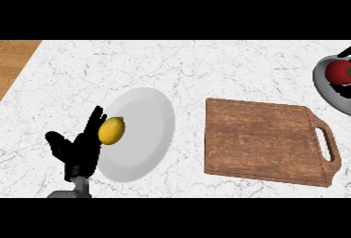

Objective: Pick the tomato from the cutting board and place it in the pan

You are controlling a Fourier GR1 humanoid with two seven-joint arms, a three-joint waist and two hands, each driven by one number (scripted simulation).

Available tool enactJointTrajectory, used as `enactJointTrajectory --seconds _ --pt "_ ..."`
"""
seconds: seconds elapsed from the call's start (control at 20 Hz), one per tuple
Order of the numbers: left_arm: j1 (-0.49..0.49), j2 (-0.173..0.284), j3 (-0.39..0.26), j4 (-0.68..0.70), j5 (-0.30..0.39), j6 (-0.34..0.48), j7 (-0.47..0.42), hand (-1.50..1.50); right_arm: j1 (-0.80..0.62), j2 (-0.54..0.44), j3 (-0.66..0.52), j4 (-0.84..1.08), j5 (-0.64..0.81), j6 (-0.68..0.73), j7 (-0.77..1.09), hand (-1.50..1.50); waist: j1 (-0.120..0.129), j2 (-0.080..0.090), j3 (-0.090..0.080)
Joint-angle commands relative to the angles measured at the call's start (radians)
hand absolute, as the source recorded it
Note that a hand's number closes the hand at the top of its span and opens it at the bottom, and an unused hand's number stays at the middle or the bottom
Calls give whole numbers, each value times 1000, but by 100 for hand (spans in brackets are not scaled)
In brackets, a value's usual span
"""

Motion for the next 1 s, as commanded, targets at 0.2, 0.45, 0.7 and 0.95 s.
enactJointTrajectory --seconds 0.2,0.45,0.7,0.95 --pt "14 -23 -28 29 -9 -2 5 0 -44 21 6 142 33 -32 -36 -150 20 15 1" --pt "0 -34 -20 32 -5 7 -3 0 -106 33 -114 172 -108 102 -143 -150 14 17 4" --pt "16 -27 -16 36 -14 10 -16 0 -148 6 -237 241 -244 326 -170 -150 0 13 3" --pt "20 -15 -4 36 -10 7 -10 0 -163 -78 -301 300 -311 547 -143 -150 -11 11 1"
